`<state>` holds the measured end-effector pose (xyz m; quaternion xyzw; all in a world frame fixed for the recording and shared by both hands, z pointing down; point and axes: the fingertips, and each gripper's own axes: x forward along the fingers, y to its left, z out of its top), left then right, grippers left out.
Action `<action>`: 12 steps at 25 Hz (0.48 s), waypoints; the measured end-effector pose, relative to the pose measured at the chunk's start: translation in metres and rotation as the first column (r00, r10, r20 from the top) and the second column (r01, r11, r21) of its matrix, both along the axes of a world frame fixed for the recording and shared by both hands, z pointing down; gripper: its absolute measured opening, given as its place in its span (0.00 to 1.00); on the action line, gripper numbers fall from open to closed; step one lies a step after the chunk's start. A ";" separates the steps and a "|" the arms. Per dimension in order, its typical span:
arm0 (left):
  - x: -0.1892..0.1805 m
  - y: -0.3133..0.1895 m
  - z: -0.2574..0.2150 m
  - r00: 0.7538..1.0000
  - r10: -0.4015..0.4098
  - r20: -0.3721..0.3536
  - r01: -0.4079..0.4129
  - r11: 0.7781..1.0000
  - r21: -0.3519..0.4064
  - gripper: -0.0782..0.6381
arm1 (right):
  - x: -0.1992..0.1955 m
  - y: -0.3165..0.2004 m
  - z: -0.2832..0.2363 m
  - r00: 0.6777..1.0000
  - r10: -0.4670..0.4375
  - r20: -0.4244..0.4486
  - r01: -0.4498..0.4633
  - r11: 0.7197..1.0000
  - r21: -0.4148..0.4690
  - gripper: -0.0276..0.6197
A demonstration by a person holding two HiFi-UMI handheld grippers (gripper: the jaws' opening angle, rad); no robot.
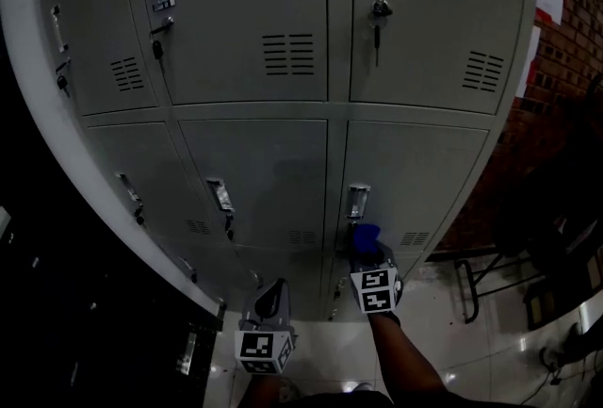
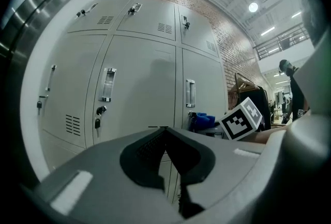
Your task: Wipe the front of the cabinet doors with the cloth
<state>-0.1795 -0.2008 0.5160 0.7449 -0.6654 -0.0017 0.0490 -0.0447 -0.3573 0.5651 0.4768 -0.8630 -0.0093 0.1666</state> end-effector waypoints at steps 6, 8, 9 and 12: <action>-0.016 0.008 0.001 1.000 -0.011 -0.003 0.011 1.000 -0.003 0.13 | -0.029 0.005 0.000 1.000 -0.022 0.013 0.022 1.000 -0.001 0.14; -0.018 0.009 0.002 1.000 -0.006 -0.003 0.006 1.000 -0.007 0.13 | -0.029 0.010 0.001 1.000 -0.016 0.015 0.016 1.000 -0.006 0.14; -0.018 0.009 0.001 1.000 0.001 -0.001 -0.001 1.000 -0.006 0.13 | -0.028 0.013 0.002 1.000 -0.011 0.018 0.011 1.000 -0.010 0.14; -0.011 0.004 -0.003 0.999 0.036 0.002 -0.036 0.999 0.002 0.13 | -0.014 0.027 0.001 0.999 0.011 0.048 -0.010 1.000 -0.025 0.14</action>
